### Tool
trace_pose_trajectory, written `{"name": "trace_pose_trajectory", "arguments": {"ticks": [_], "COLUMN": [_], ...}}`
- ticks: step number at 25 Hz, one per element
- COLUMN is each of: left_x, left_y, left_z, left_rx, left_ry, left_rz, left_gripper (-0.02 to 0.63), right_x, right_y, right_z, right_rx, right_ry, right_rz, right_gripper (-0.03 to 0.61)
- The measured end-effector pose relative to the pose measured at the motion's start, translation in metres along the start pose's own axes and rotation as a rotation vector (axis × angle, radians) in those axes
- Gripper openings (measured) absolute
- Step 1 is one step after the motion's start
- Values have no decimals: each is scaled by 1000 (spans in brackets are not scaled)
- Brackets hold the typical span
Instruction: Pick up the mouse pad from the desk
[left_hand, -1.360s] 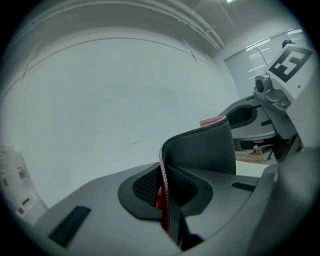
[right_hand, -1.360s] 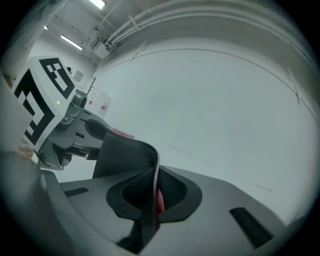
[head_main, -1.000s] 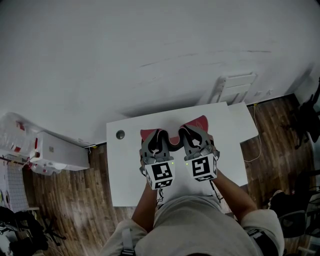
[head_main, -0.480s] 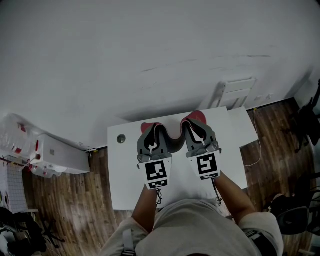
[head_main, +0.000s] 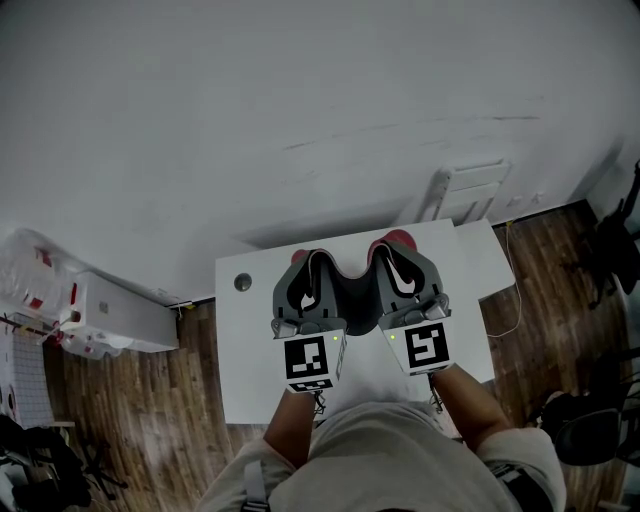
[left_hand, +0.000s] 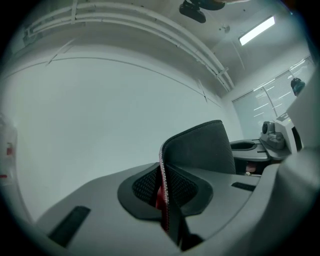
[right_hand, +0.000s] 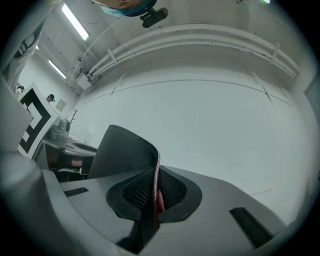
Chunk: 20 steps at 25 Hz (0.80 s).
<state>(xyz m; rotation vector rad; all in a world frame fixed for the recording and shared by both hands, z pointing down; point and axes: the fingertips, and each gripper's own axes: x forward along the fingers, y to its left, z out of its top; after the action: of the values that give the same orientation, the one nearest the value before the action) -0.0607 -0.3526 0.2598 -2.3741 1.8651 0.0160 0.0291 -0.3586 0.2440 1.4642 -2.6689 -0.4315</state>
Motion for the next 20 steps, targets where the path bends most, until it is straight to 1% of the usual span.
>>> {"name": "trace_pose_trajectory", "arguments": {"ticks": [5, 13, 20], "left_x": [-3, -7, -10], "left_y": [-2, -4, -9], "left_z": [4, 4, 5], "left_rx": [-18, -11, -16], "left_ry": [-14, -17, -17], "left_rz": [-7, -19, -43], "left_gripper": [31, 31, 31], "right_x": [-6, -11, -13], "right_y": [2, -1, 2], "right_z": [6, 9, 11], "right_rx": [4, -16, -15], "right_ry": [-12, -5, 2], "right_rz": [-15, -38, -39], "right_gripper": [54, 52, 52]}}
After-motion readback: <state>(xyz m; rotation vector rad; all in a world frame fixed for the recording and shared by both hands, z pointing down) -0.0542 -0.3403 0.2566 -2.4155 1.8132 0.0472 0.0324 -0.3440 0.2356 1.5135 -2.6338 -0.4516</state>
